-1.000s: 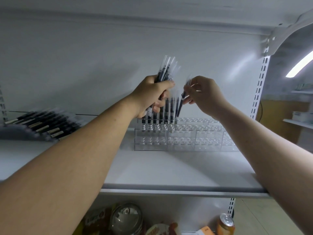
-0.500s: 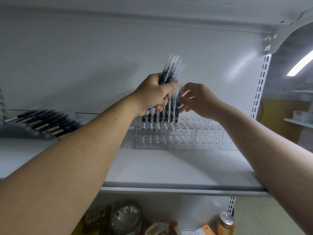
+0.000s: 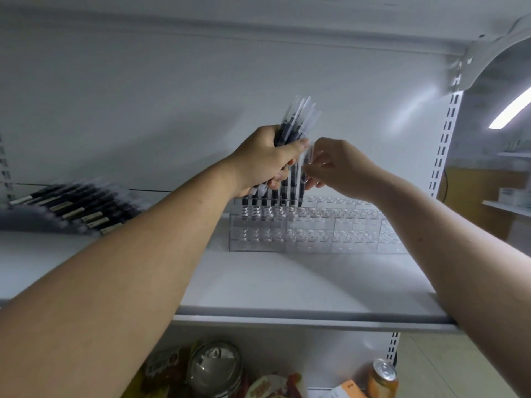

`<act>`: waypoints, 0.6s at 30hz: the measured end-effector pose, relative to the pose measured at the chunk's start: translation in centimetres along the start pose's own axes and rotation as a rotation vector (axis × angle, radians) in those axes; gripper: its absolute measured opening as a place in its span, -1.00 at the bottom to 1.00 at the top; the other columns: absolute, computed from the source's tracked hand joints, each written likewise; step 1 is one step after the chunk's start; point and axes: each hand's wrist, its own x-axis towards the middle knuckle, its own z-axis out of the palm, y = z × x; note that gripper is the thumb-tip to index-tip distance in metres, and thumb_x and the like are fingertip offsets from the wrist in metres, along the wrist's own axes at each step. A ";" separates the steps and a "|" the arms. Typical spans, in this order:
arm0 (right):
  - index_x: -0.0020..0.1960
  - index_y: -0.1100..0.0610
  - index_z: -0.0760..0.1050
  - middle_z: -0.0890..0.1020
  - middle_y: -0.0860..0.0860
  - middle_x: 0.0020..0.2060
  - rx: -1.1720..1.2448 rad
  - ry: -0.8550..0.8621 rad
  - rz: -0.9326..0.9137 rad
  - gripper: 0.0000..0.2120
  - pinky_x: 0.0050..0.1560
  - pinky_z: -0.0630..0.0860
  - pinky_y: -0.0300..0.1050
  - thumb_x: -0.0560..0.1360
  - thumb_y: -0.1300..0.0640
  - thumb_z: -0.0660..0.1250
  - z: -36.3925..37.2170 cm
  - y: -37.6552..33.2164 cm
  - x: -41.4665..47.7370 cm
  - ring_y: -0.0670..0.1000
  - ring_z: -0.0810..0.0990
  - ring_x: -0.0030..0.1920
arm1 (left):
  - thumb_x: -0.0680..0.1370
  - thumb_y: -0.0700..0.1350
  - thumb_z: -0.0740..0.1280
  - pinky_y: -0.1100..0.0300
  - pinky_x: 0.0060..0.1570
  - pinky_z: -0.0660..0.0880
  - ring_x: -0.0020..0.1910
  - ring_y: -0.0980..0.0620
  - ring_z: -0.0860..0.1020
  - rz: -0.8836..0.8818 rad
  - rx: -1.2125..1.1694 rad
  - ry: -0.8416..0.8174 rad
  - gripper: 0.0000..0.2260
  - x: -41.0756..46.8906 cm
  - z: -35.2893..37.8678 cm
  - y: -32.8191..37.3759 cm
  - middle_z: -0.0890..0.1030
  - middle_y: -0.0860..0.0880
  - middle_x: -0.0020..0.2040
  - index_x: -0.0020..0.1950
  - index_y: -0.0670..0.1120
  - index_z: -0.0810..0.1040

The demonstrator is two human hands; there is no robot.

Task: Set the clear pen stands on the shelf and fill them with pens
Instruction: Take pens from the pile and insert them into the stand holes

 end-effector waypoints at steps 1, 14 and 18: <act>-0.01 0.11 0.51 0.76 -0.01 -0.25 -0.020 -0.001 -0.019 -0.92 -0.03 0.71 0.25 0.64 0.14 0.39 0.2 -0.1 0.1 -0.01 0.77 -0.21 | 0.74 -0.05 0.29 0.19 -0.47 0.37 -0.47 0.08 0.34 0.007 0.004 -0.005 -0.79 0.0 0.0 0.0 0.43 -0.07 -0.24 -0.04 -0.12 0.45; -0.10 0.20 0.63 0.76 0.04 -0.24 -0.021 -0.046 0.141 -0.80 0.03 0.71 0.17 0.65 0.12 0.38 1.2 1.2 0.7 0.03 0.77 -0.19 | 0.73 -0.05 0.32 0.18 -0.48 0.34 -0.48 0.05 0.33 0.005 0.019 -0.022 -0.78 0.0 0.1 -0.3 0.43 -0.11 -0.21 -0.05 -0.13 0.43; -0.16 0.10 0.66 0.76 -0.03 -0.25 -0.102 -0.044 0.109 -0.81 -0.01 0.72 0.12 0.62 0.09 0.43 0.9 1.3 0.7 -0.01 0.77 -0.18 | 0.73 -0.05 0.31 0.18 -0.48 0.35 -0.47 0.05 0.33 0.006 0.030 -0.026 -0.78 0.0 0.1 -0.4 0.44 -0.09 -0.22 -0.05 -0.13 0.44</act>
